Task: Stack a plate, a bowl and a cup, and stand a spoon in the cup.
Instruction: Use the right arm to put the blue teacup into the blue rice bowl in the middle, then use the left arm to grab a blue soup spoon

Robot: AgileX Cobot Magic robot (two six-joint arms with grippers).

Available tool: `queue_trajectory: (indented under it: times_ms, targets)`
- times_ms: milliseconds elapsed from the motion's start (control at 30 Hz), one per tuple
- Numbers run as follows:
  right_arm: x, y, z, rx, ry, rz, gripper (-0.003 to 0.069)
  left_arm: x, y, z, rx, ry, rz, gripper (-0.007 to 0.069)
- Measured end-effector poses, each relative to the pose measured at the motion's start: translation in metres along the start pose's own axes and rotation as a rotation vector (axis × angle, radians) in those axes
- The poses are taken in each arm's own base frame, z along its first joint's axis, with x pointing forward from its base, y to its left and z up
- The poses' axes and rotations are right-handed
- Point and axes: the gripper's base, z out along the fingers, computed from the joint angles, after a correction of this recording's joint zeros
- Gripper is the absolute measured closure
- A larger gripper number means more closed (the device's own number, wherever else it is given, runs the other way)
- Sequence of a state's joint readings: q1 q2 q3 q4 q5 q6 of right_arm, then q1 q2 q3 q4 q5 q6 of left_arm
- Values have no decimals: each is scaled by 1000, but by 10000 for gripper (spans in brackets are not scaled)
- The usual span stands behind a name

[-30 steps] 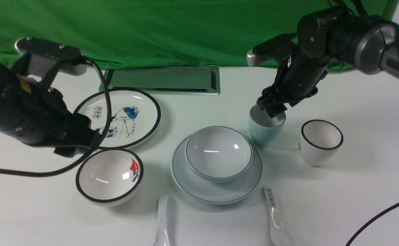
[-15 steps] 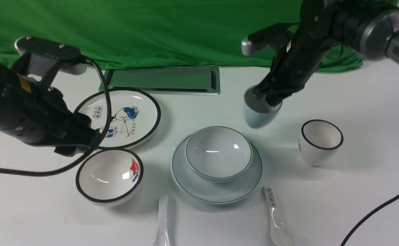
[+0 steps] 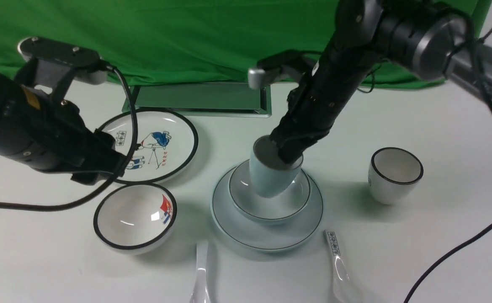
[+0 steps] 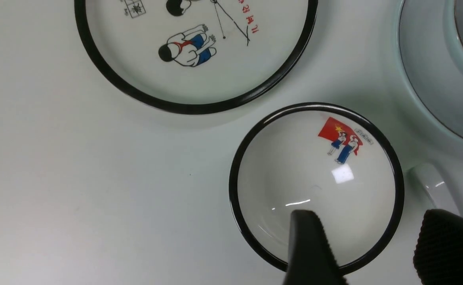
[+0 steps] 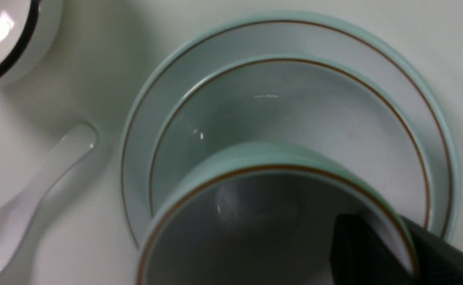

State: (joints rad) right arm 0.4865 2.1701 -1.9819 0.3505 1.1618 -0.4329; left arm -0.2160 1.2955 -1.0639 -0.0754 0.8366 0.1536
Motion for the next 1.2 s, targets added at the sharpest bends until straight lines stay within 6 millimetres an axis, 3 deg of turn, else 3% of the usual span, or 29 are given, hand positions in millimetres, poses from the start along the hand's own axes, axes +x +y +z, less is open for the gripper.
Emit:
queue_trajectory:
  times_ms: [167,367,500,633,700,767,800,967,1067,1200]
  targets:
    - [-2,0,22,69,36,9,578,0,0,0,1,3,-1,300]
    - [-1,-1,24,84,49,30,552,1,-4,0,33,16,-21,300]
    - [1,0,23,74,77,39,405,3,-21,0,79,45,38,312]
    - [1,3,9,81,88,35,243,6,-59,2,159,68,175,358]
    - [1,4,-3,92,70,31,220,7,-70,5,178,83,221,374]
    - [2,13,-42,140,2,10,205,11,-90,16,208,136,293,396]
    - [2,13,-42,142,3,10,205,12,-91,16,210,140,297,397]
    - [25,35,-134,291,-132,-40,202,20,-110,48,253,272,313,402]
    - [43,45,-167,348,-173,-55,202,23,-114,68,252,332,294,395]
    - [58,54,-188,375,-196,-63,201,24,-116,86,241,361,261,366]
